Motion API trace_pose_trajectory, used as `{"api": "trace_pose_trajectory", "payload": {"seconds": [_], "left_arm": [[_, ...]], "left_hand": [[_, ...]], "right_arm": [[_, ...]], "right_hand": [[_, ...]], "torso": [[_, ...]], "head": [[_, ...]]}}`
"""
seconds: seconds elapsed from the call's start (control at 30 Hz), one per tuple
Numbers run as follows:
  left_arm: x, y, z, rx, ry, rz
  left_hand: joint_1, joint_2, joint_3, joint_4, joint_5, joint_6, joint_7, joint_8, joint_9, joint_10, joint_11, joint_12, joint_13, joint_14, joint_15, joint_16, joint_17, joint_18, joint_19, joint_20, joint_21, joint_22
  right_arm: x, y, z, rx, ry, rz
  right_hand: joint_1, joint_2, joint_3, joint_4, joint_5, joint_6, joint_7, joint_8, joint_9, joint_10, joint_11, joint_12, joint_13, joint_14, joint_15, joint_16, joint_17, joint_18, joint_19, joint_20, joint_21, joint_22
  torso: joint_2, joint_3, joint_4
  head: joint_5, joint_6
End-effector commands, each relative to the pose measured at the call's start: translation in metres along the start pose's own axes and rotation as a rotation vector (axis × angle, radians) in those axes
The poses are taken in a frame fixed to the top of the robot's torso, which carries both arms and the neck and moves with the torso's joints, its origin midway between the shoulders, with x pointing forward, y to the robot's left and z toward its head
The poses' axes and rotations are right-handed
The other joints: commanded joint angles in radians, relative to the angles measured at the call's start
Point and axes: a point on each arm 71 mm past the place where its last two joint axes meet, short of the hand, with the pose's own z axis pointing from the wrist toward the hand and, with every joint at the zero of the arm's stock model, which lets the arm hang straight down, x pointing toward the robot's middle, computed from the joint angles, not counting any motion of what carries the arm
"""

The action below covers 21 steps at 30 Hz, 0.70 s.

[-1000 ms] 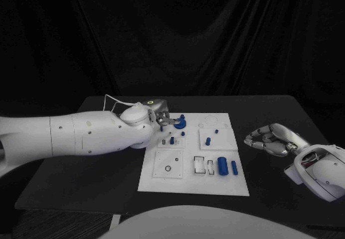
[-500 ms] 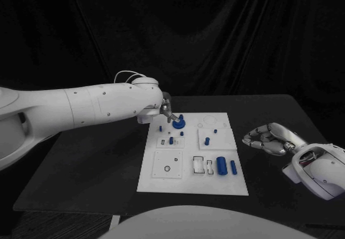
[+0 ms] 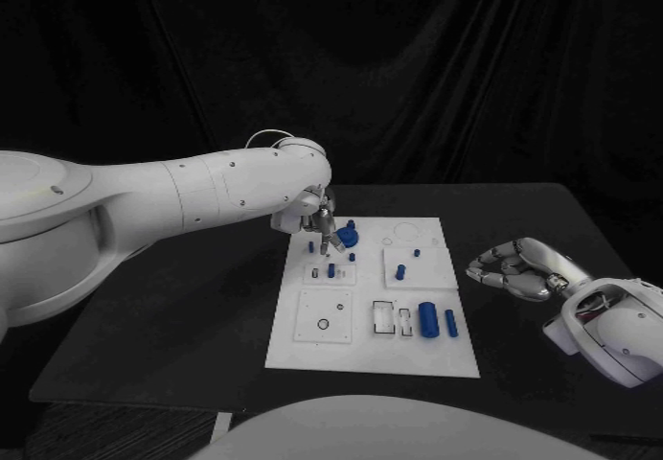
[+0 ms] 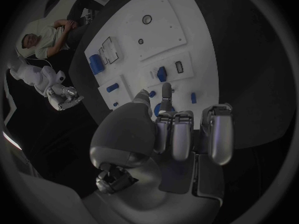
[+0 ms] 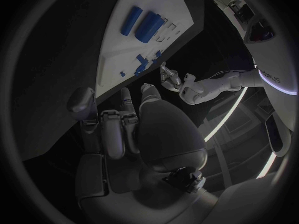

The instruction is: Assemble the parts on the task board

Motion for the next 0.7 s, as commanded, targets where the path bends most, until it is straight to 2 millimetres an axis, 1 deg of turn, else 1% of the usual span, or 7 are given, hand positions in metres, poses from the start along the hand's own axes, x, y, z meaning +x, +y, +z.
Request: {"api": "trace_pose_trajectory", "payload": {"seconds": [0.03, 0.13, 0.4, 0.43, 0.53, 0.7], "left_arm": [[0.004, 0.0, 0.003, -0.024, 0.062, 0.019], [0.005, -0.001, 0.008, -0.033, 0.067, 0.015], [0.011, -0.001, 0.02, -0.054, 0.088, 0.005], [0.012, -0.001, 0.022, -0.056, 0.09, 0.004], [0.015, -0.001, 0.027, -0.062, 0.099, 0.001], [0.018, -0.002, 0.033, -0.072, 0.105, -0.008]], "left_hand": [[0.001, -0.005, -0.004, -0.001, 0.005, 0.006, -0.001, -0.001, -0.003, 0.106, -0.007, 0.003, 0.262, 0.107, -0.007, 0.003, 0.263, 0.007, 0.065, -0.008, 0.004, 0.224], [0.004, -0.004, -0.003, -0.002, 0.007, 0.005, -0.001, -0.001, -0.009, 0.106, -0.007, 0.003, 0.262, 0.107, -0.007, 0.003, 0.263, 0.007, 0.065, -0.008, 0.003, 0.224], [0.015, -0.003, 0.001, -0.006, 0.013, 0.005, -0.001, -0.001, -0.026, 0.106, -0.007, 0.003, 0.262, 0.107, -0.007, 0.003, 0.263, 0.007, 0.065, -0.009, 0.003, 0.224], [0.018, -0.003, 0.003, -0.007, 0.016, 0.005, -0.001, -0.001, -0.03, 0.106, -0.007, 0.003, 0.262, 0.107, -0.007, 0.003, 0.263, 0.007, 0.065, -0.009, 0.002, 0.224], [0.036, -0.006, 0.009, -0.014, 0.047, 0.009, -0.002, 0.0, -0.054, 0.106, -0.008, 0.003, 0.262, 0.107, -0.008, 0.003, 0.263, 0.007, 0.066, -0.01, 0.003, 0.224], [0.042, -0.007, 0.011, -0.017, 0.054, 0.012, -0.003, 0.001, -0.061, 0.106, -0.009, 0.003, 0.262, 0.107, -0.008, 0.003, 0.263, 0.008, 0.065, -0.01, -0.001, 0.223]], "right_arm": [[0.001, 0.0, 0.0, 0.003, 0.0, 0.0], [0.001, 0.0, 0.0, 0.003, 0.001, 0.0], [0.001, 0.0, 0.0, 0.003, 0.002, 0.0], [0.001, 0.0, 0.0, 0.003, 0.002, 0.0], [0.001, 0.0, 0.0, 0.003, 0.003, 0.0], [0.001, 0.0, 0.0, 0.003, 0.004, 0.0]], "right_hand": [[0.011, 0.001, 0.003, 0.001, 0.003, 0.004, 0.005, -0.003, -0.001, 0.094, -0.001, -0.004, 0.179, 0.065, -0.008, -0.005, 0.189, 0.018, -0.008, -0.001, -0.003, 0.113], [0.011, 0.001, 0.003, 0.001, 0.003, 0.004, 0.005, -0.003, -0.001, 0.094, -0.001, -0.004, 0.179, 0.065, -0.008, -0.005, 0.189, 0.018, -0.008, -0.001, -0.003, 0.113], [0.011, 0.0, 0.003, 0.002, 0.004, 0.004, 0.005, -0.003, -0.002, 0.092, -0.001, -0.005, 0.178, 0.065, -0.008, -0.006, 0.188, 0.018, -0.008, -0.001, -0.004, 0.113], [0.011, 0.0, 0.003, 0.002, 0.004, 0.004, 0.005, -0.003, -0.002, 0.092, -0.001, -0.005, 0.178, 0.065, -0.008, -0.006, 0.188, 0.018, -0.008, -0.001, -0.004, 0.113], [0.011, 0.0, 0.003, 0.002, 0.004, 0.004, 0.005, -0.003, -0.002, 0.092, -0.001, -0.005, 0.178, 0.065, -0.008, -0.006, 0.188, 0.018, -0.008, -0.001, -0.004, 0.113], [0.011, 0.0, 0.003, 0.002, 0.004, 0.004, 0.005, -0.003, -0.002, 0.092, -0.001, -0.005, 0.178, 0.065, -0.008, -0.006, 0.188, 0.018, -0.008, -0.001, -0.004, 0.113]], "torso": [[-0.001, 0.0001, 0.0011], [-0.001, 0.0002, 0.0014], [-0.001, 0.0003, 0.0003], [-0.001, 0.0002, 0.0003], [-0.002, 0.0002, -0.0001], [-0.002, 0.0003, 0.0002]], "head": [[0.0, 0.0], [-0.001, 0.0], [0.004, 0.0], [0.005, 0.0], [0.007, 0.0], [0.006, 0.0]]}}
